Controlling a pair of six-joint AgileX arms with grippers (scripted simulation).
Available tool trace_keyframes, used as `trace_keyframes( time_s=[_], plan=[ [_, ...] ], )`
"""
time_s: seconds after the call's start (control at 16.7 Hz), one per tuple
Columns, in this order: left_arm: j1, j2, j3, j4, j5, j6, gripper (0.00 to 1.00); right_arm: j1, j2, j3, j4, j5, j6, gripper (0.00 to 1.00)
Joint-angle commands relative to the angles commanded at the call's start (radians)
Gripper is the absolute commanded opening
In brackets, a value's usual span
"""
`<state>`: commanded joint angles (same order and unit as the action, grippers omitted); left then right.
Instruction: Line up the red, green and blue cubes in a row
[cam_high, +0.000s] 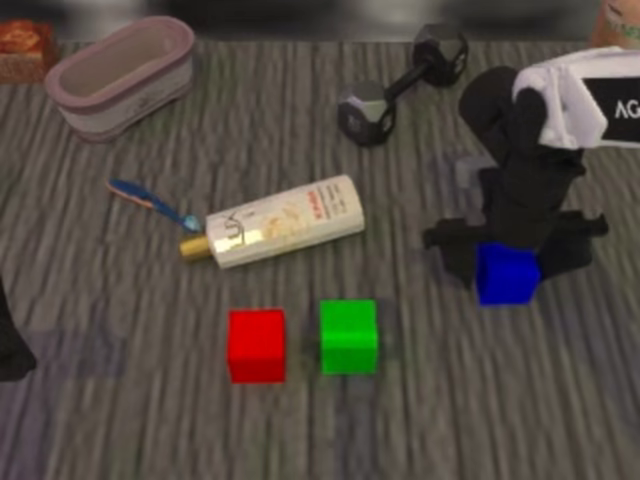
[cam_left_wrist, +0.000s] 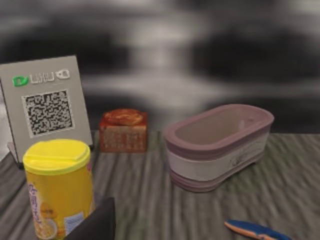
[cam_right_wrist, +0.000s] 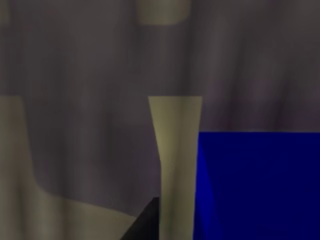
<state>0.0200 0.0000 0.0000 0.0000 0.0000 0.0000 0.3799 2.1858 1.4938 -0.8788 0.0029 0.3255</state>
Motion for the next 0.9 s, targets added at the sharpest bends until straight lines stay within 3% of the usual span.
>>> trace_keyframes(
  time_s=[0.42, 0.9],
  plan=[
    [0.000, 0.000, 0.000, 0.000, 0.000, 0.000, 1.00, 0.000, 0.000, 0.000, 0.000, 0.000, 0.000, 0.02],
    [0.000, 0.000, 0.000, 0.000, 0.000, 0.000, 1.00, 0.000, 0.000, 0.000, 0.000, 0.000, 0.000, 0.00]
  ],
)
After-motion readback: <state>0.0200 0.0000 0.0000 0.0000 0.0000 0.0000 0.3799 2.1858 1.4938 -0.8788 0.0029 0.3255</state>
